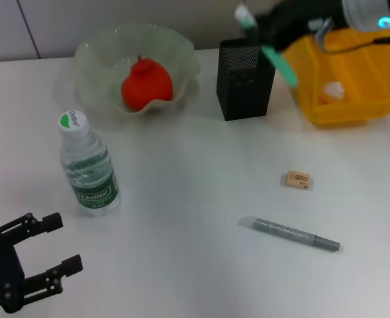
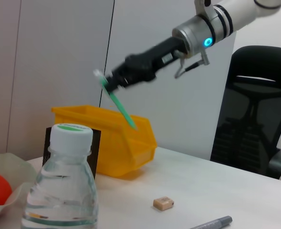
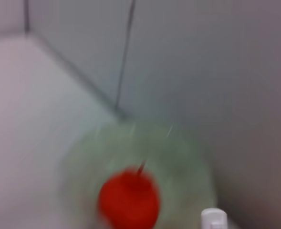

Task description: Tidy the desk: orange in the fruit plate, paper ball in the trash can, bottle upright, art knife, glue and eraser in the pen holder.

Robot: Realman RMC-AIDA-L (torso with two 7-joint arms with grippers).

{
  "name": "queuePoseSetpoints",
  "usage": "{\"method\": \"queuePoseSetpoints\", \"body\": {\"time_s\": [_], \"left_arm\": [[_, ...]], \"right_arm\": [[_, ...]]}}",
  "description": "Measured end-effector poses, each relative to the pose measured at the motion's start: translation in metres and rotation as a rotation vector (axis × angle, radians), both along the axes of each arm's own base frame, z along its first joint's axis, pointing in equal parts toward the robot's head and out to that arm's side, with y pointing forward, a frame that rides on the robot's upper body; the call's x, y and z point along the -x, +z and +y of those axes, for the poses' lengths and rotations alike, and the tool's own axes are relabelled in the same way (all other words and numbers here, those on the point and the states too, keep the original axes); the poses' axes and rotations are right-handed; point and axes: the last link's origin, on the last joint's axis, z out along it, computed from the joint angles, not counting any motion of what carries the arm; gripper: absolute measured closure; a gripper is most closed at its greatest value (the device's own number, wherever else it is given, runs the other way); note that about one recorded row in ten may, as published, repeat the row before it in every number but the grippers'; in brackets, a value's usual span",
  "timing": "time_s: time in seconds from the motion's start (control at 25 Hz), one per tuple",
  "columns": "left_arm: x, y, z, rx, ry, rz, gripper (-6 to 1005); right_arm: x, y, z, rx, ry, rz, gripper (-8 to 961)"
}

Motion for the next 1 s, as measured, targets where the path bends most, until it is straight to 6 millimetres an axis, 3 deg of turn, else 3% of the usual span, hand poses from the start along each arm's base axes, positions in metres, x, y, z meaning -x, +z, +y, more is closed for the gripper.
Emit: {"method": "queuePoseSetpoints", "body": {"time_s": [0.64,1.0], "left_arm": [[0.001,-0.002,0.002,-0.006,0.026,-0.01,229],[0.001,-0.004,0.003,-0.016,0.04,-0.02,229]], "right_arm": [[-0.032,0.0,0.019,-0.171,0.186,0.189,746],[-0.054,-0.016,0.03,-0.197,0.181,0.225,737]]}}
